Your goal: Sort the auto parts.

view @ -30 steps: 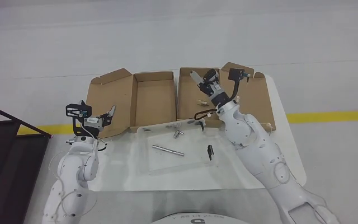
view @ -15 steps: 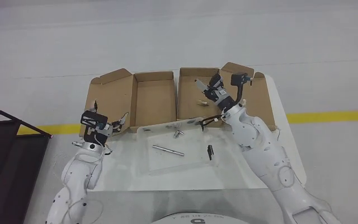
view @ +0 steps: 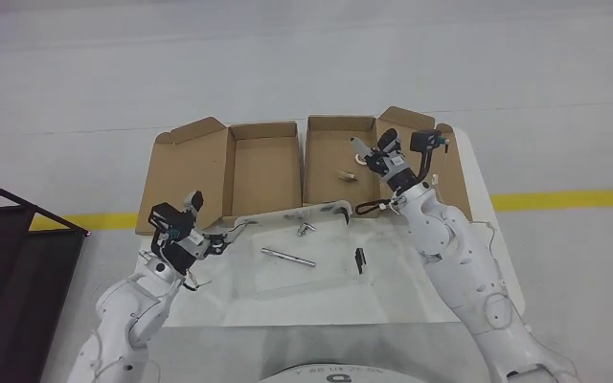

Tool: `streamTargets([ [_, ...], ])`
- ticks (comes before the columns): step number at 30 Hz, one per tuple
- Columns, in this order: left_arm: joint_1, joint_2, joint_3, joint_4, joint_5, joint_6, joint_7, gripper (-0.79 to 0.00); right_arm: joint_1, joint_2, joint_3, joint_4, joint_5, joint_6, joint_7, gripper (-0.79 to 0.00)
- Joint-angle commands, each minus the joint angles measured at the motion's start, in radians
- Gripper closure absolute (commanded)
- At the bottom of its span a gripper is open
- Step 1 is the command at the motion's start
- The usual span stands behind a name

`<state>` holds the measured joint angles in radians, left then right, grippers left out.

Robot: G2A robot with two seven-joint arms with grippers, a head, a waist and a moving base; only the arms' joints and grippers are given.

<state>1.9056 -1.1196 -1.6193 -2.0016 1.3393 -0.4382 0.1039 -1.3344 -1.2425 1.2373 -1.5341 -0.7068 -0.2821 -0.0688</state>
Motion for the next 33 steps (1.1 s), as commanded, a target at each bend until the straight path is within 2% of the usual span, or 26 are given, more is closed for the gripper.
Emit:
streamTargets([
  [1, 0.02, 0.003, 0.049, -0.042, 0.341, 0.041, 0.018, -0.785, 0.0, 0.0, 0.0, 0.0, 0.0, 0.0, 0.0, -0.785],
  [2, 0.025, 0.002, 0.093, -0.042, 0.349, 0.01, 0.029, -0.785, 0.0, 0.0, 0.0, 0.0, 0.0, 0.0, 0.0, -0.785],
  [5, -0.003, 0.002, 0.155, -0.036, 0.393, -0.033, -0.005, -0.785, 0.0, 0.0, 0.0, 0.0, 0.0, 0.0, 0.0, -0.785],
  [8, -0.051, 0.0, 0.229, -0.008, 0.379, -0.125, -0.097, -0.785, 0.0, 0.0, 0.0, 0.0, 0.0, 0.0, 0.0, -0.785],
  [9, -0.081, -0.001, 0.256, 0.011, 0.36, -0.162, -0.159, -0.785, 0.0, 0.0, 0.0, 0.0, 0.0, 0.0, 0.0, -0.785],
  [14, -0.189, -0.012, 0.331, 0.058, 0.303, -0.193, -0.323, -0.785, 0.0, 0.0, 0.0, 0.0, 0.0, 0.0, 0.0, -0.785],
  [18, -0.231, -0.015, 0.374, 0.063, 0.299, -0.217, -0.411, -0.785, 0.0, 0.0, 0.0, 0.0, 0.0, 0.0, 0.0, -0.785],
  [19, -0.239, -0.016, 0.383, 0.065, 0.302, -0.22, -0.435, -0.723, 0.0, 0.0, 0.0, 0.0, 0.0, 0.0, 0.0, -0.785],
  [21, -0.261, -0.017, 0.406, 0.091, 0.304, -0.24, -0.496, -0.48, 0.0, 0.0, 0.0, 0.0, 0.0, 0.0, 0.0, -0.785],
  [23, -0.287, -0.02, 0.428, 0.123, 0.293, -0.244, -0.546, -0.36, 0.0, 0.0, 0.0, 0.0, 0.0, 0.0, 0.0, -0.785],
  [29, -0.354, -0.032, 0.457, 0.18, 0.202, -0.195, -0.634, -0.231, 0.0, 0.0, 0.0, 0.0, 0.0, 0.0, 0.0, -0.785],
  [33, -0.385, -0.034, 0.489, 0.202, 0.215, -0.204, -0.71, -0.243, 0.0, 0.0, 0.0, 0.0, 0.0, 0.0, 0.0, -0.785],
])
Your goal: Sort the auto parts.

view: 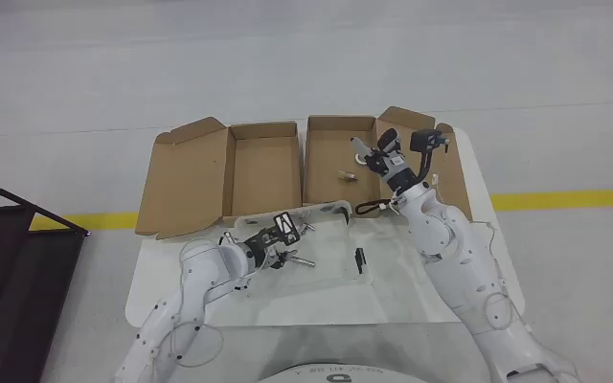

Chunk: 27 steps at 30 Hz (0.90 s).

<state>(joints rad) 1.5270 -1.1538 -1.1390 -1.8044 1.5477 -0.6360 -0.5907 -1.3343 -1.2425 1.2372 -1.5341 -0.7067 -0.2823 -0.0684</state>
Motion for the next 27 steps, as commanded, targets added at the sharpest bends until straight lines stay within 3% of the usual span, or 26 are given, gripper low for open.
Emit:
streamTargets([
  [1, -0.011, 0.0, 0.015, 0.009, 0.01, -0.012, -0.027, -0.249, 0.0, 0.0, 0.0, 0.0, 0.0, 0.0, 0.0, -0.785],
  [6, -0.023, 0.002, 0.026, 0.018, -0.003, -0.039, -0.049, -0.246, 0.0, 0.0, 0.0, 0.0, 0.0, 0.0, 0.0, -0.785],
  [10, -0.02, 0.007, 0.01, 0.011, -0.047, -0.077, -0.058, -0.326, 0.0, 0.0, 0.0, 0.0, 0.0, 0.0, 0.0, -0.785],
  [17, -0.013, 0.02, -0.014, 0.005, -0.108, -0.148, -0.097, -0.329, 0.0, 0.0, 0.0, 0.0, 0.0, 0.0, 0.0, -0.785],
  [27, -0.025, 0.022, 0.049, 0.018, 0.009, -0.11, -0.095, -0.363, 0.0, 0.0, 0.0, 0.0, 0.0, 0.0, 0.0, -0.785],
])
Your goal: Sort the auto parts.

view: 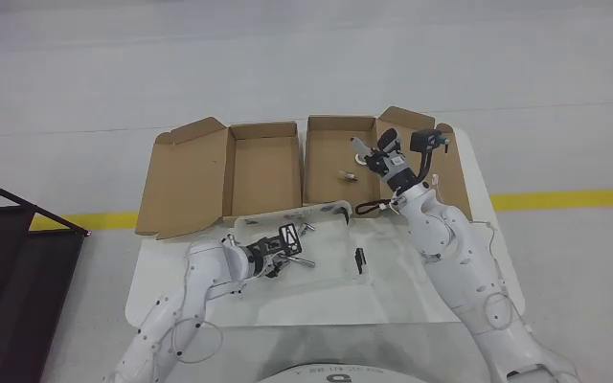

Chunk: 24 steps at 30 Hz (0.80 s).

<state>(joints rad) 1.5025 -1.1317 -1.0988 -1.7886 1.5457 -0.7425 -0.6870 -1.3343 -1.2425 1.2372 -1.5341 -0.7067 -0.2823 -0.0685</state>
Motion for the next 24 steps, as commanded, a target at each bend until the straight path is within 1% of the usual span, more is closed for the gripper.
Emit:
streamTargets([
  [1, -0.001, 0.0, 0.016, 0.005, 0.018, -0.004, 0.004, -0.36, 0.0, 0.0, 0.0, 0.0, 0.0, 0.0, 0.0, -0.785],
  [8, -0.012, 0.001, 0.049, 0.017, 0.054, 0.011, 0.009, -0.348, 0.0, 0.0, 0.0, 0.0, 0.0, 0.0, 0.0, -0.785],
  [12, -0.015, 0.001, 0.056, 0.017, 0.064, 0.023, 0.009, -0.308, 0.0, 0.0, 0.0, 0.0, 0.0, 0.0, 0.0, -0.785],
  [14, -0.017, 0.002, 0.058, 0.016, 0.064, 0.028, 0.01, -0.265, 0.0, 0.0, 0.0, 0.0, 0.0, 0.0, 0.0, -0.785],
  [17, -0.019, 0.003, 0.06, 0.012, 0.061, 0.034, 0.01, -0.148, 0.0, 0.0, 0.0, 0.0, 0.0, 0.0, 0.0, -0.785],
  [18, -0.02, 0.003, 0.061, 0.01, 0.06, 0.035, 0.009, -0.055, 0.0, 0.0, 0.0, 0.0, 0.0, 0.0, 0.0, -0.785],
  [19, -0.02, 0.003, 0.061, 0.008, 0.059, 0.037, 0.009, -0.015, 0.0, 0.0, 0.0, 0.0, 0.0, 0.0, 0.0, -0.785],
  [20, -0.02, 0.003, 0.062, 0.007, 0.057, 0.038, 0.009, 0.0, 0.0, 0.0, 0.0, 0.0, 0.0, 0.0, 0.0, -0.785],
  [24, -0.022, 0.005, 0.064, 0.004, 0.056, 0.04, 0.009, 0.0, 0.0, 0.0, 0.0, 0.0, 0.0, 0.0, 0.0, -0.785],
])
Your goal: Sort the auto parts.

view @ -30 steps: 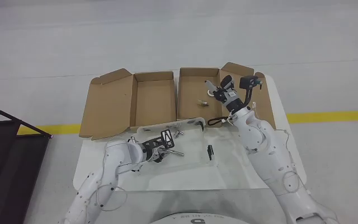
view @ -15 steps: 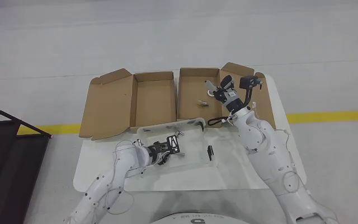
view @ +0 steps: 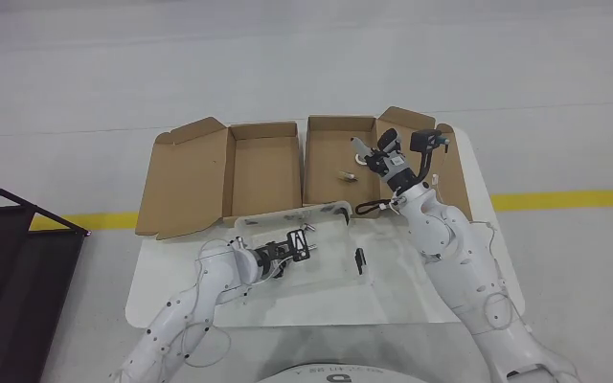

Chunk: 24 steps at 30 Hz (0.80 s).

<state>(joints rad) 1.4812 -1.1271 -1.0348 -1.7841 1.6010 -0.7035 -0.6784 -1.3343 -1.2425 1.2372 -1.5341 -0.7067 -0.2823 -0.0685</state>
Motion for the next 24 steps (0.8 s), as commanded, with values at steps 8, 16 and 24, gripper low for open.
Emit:
streamTargets([
  [8, 0.012, 0.008, -0.019, -0.048, -0.021, -0.006, 0.022, 0.0, 0.0, 0.0, 0.0, 0.0, 0.0, 0.0, 0.0, -0.785],
  [16, 0.067, 0.024, -0.124, -0.111, -0.14, 0.022, 0.074, 0.0, 0.0, 0.0, 0.0, 0.0, 0.0, 0.0, 0.0, -0.785],
  [24, 0.075, 0.035, -0.277, -0.072, -0.663, 0.036, 0.006, 0.0, 0.0, 0.0, 0.0, 0.0, 0.0, 0.0, 0.0, -0.785],
])
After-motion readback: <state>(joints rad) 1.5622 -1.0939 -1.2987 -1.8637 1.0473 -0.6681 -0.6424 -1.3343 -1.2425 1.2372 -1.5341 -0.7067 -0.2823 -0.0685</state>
